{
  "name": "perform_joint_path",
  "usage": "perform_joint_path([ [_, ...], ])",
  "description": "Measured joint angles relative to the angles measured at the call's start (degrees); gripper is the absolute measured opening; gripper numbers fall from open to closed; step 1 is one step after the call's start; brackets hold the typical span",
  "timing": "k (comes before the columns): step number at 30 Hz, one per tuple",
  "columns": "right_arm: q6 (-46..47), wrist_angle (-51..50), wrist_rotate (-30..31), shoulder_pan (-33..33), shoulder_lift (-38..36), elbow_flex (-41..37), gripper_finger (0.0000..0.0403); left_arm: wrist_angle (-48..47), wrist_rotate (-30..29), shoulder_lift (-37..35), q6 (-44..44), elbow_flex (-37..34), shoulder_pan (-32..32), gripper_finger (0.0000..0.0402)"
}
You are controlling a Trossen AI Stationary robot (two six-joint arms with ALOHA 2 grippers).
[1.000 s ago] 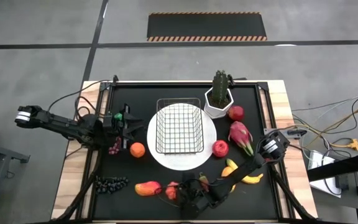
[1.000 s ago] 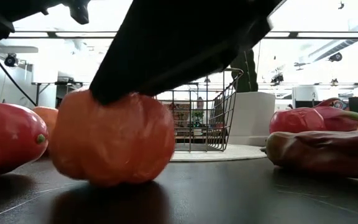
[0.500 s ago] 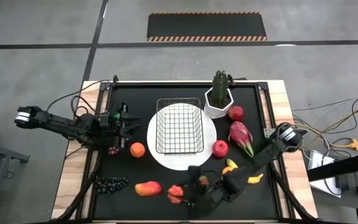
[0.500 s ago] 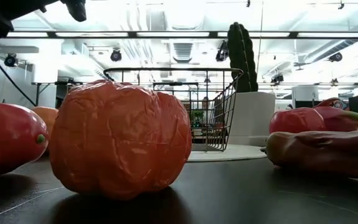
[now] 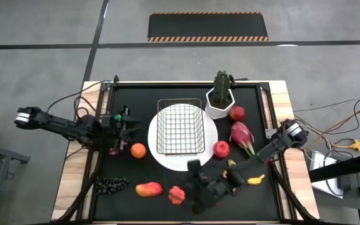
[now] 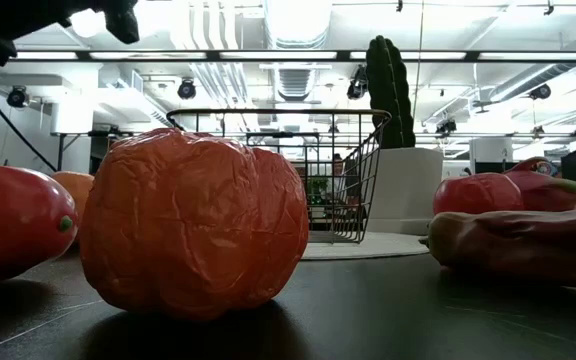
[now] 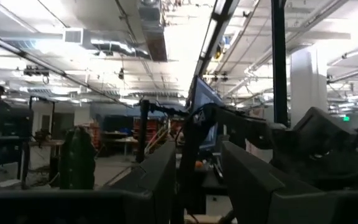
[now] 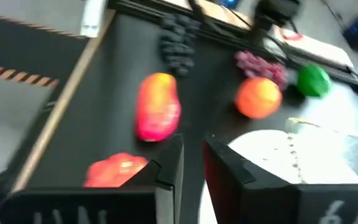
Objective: Build produce basket
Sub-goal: Put the pumpkin into the gold wire basket
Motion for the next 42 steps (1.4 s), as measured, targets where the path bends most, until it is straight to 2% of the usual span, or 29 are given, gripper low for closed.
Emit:
perform_joint_path([
  [5,-5.0,14.3,2.1,4.3,-0.1,-11.3,0.0022,2.7,0.8,4.1,-3.5,0.7,0.0,0.0112],
  [9,-5.1,27.4,2.4,4.9,0.1,-19.1,0.0010,8.4,1.5,9.4,-5.9,1.4,-0.5,0.0112],
  [13,0.0,28.5,1.1,4.6,0.6,-22.6,0.0023,13.7,1.5,14.9,-6.0,2.3,-0.7,0.0112],
  [16,1.7,27.8,-0.6,4.7,0.2,-22.5,0.0054,17.8,1.5,17.9,-5.7,2.8,-0.7,0.0112],
  [19,2.5,25.6,-2.1,4.8,0.2,-21.2,0.0103,21.0,1.5,19.4,-5.6,2.8,-0.7,0.0112],
  [28,9.8,20.0,1.2,5.9,0.2,-20.5,0.0316,22.3,1.5,17.9,-5.5,2.5,-0.7,0.0112],
  [31,11.3,20.2,1.3,5.2,0.2,-20.5,0.0368,22.1,1.4,17.2,-5.5,2.3,-0.7,0.0112],
  [33,12.8,22.1,1.6,4.6,1.1,-20.7,0.0382,22.2,1.4,16.9,-5.0,2.3,-0.7,0.0112],
  [38,11.3,29.5,1.6,3.4,6.8,-19.9,0.0386,22.0,1.3,16.1,-4.0,1.9,-0.7,0.0112],
  [42,11.3,29.7,3.7,2.6,11.4,-16.1,0.0386,22.0,1.3,15.6,-4.0,1.9,-0.7,0.0112],
])
